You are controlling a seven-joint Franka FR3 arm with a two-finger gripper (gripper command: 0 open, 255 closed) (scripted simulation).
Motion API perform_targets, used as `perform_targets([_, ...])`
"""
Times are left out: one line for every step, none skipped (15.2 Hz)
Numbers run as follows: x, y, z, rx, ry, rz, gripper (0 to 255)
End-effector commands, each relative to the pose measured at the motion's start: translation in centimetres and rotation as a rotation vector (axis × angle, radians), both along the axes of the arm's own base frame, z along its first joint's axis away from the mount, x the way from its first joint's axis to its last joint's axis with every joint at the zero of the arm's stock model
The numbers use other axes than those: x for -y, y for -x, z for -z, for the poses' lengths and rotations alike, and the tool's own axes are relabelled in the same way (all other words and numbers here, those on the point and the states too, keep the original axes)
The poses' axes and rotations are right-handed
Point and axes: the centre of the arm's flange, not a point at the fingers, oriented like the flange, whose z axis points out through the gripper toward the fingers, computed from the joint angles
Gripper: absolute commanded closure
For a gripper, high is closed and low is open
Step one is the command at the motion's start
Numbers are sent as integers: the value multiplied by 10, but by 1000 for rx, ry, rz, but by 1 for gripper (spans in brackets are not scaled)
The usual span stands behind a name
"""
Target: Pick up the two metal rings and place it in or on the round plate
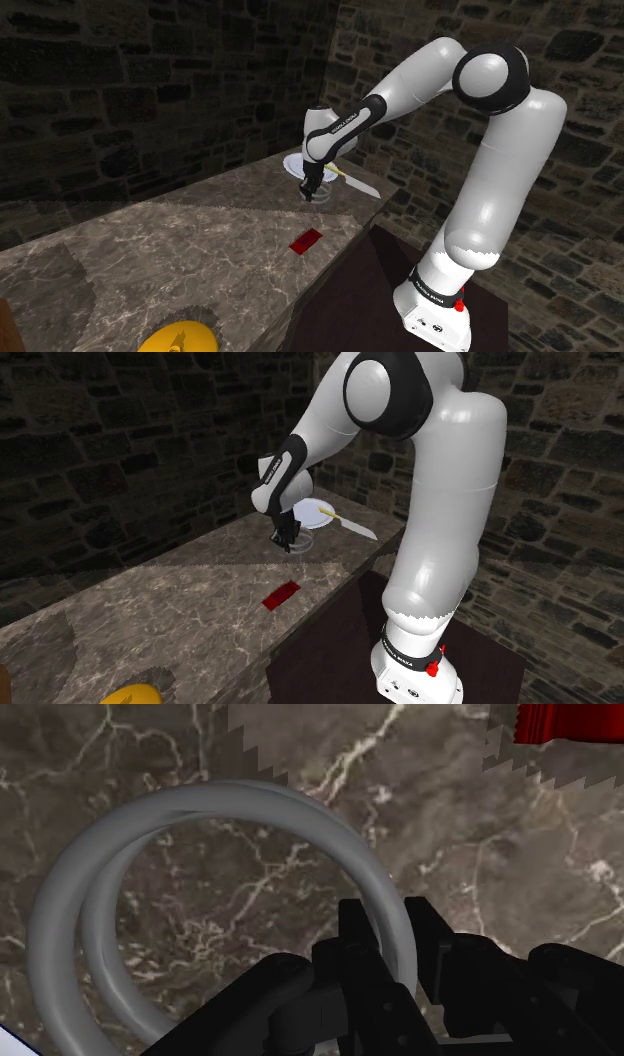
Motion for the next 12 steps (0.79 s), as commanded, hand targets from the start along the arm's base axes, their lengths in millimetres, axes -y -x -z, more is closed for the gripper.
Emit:
perform_targets([-1,0,-12,0,0,0,255])
perform_targets([-1,0,-17,0,0,0,255])
perform_targets([-1,0,-23,0,0,0,255])
perform_targets([-1,0,-28,0,0,0,255])
perform_targets([-1,0,-33,0,0,0,255])
perform_targets([-1,0,-38,0,0,0,255])
perform_targets([-1,0,-41,0,0,0,255])
perform_targets([9,-9,-41,0,0,0,255])
perform_targets([19,-17,-42,0,0,0,255])
perform_targets([29,-26,-42,0,0,0,255])
perform_targets([40,-34,-42,0,0,0,255])
perform_targets([50,-42,-42,0,0,0,255])
